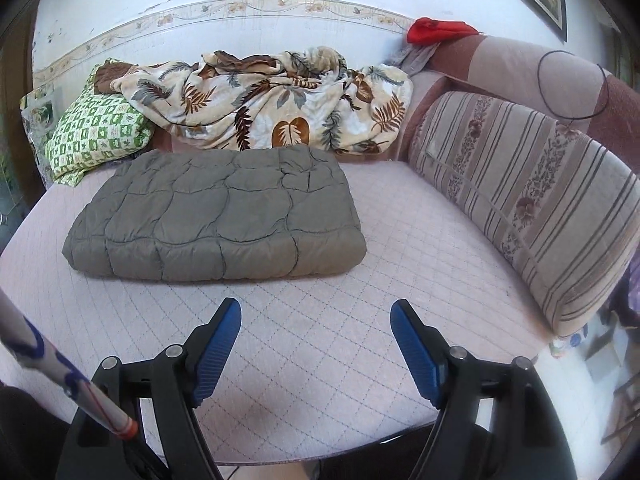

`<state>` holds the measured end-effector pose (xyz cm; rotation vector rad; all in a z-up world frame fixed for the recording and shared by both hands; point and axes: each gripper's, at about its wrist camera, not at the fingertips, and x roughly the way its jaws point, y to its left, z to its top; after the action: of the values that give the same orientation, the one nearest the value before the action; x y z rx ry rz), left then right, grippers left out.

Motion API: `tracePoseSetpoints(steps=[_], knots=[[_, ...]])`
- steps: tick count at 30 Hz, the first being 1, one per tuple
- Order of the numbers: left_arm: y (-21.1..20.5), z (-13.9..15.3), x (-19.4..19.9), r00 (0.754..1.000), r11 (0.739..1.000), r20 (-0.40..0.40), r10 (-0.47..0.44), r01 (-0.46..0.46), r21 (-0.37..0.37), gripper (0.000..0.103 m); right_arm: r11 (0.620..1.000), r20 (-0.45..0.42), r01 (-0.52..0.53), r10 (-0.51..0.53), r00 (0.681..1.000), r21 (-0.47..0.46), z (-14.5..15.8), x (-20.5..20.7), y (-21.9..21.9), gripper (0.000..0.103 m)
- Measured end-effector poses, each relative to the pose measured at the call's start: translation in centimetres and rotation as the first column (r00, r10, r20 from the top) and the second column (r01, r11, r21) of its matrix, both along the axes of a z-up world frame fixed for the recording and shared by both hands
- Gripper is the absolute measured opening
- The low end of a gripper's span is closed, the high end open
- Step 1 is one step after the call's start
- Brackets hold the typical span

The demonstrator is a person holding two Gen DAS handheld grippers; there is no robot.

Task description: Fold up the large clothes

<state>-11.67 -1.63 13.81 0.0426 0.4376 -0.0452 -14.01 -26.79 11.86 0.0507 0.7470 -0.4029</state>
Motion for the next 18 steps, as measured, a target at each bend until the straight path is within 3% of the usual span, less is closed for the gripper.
tracePoseSetpoints(steps=[8,13,18], knots=[[-1.0,0.0,-1.2,0.998,0.998,0.003,-0.063,0.063,-0.030,0.094,1.000,0.001,0.001,-0.001,1.000,-0.016,-0.2,-0.7,0.3,0.081],[-1.6,-0.9,-0.4,0.992,0.996,-0.097,-0.085,0.083,-0.025,0.094,1.000,-0.010,-0.002,0.002,1.000,-0.023,-0.6,-1.0,0.4,0.082],[-1.7,-1.5,-0.1,0.989,0.997,-0.131,-0.073,0.071,-0.018,0.094,1.000,-0.026,-0.007,0.006,1.000,-0.024,-1.1,-1.1,0.4,0.082]])
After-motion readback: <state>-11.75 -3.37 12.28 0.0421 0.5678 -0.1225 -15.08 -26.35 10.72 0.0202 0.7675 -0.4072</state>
